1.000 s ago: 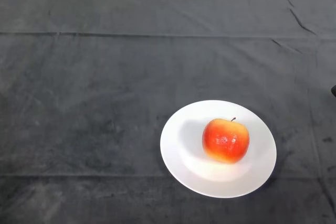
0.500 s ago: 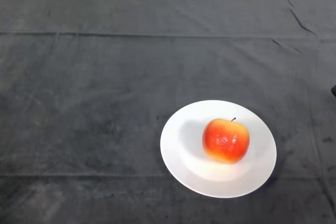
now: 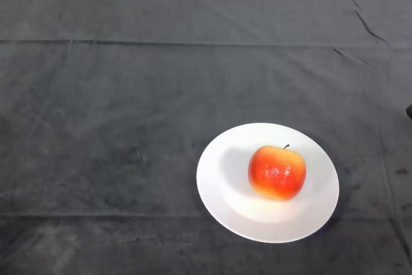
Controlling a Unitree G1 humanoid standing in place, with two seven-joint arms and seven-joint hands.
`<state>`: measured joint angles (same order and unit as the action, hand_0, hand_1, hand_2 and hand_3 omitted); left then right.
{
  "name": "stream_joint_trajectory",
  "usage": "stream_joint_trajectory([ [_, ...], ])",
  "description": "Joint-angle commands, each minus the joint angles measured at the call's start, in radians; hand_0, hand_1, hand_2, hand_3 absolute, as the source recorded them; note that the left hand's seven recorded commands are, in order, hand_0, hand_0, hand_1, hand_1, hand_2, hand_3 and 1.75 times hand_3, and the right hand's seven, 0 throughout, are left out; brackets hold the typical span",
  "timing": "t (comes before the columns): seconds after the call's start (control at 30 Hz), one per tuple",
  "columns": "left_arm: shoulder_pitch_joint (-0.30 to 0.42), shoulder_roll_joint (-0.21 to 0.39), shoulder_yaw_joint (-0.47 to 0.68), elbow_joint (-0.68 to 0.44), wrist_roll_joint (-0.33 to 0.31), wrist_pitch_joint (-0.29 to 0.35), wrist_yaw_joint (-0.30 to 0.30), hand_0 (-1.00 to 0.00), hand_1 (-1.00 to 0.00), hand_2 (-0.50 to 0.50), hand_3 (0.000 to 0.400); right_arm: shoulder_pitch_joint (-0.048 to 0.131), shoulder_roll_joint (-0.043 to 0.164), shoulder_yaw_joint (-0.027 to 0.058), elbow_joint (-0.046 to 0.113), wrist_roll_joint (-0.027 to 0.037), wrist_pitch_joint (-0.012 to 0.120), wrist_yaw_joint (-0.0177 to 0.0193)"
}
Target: Move the apple to the plate
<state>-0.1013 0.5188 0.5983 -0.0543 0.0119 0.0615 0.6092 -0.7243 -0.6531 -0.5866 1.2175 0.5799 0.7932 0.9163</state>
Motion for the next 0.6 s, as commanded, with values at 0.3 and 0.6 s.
stream_joint_trajectory([
  [0.3,-0.025,-0.008,0.035,0.019,0.033,0.013,-0.011,0.0,0.0,0.0,0.0,-0.028,-0.045,-0.0168,0.001,-0.0023,0.012,-0.0039],
  [0.6,-0.029,-0.013,0.034,0.016,0.038,0.016,-0.016,0.0,0.0,0.0,0.0,-0.028,-0.044,-0.0167,0.0,-0.0023,0.012,-0.0039],
])
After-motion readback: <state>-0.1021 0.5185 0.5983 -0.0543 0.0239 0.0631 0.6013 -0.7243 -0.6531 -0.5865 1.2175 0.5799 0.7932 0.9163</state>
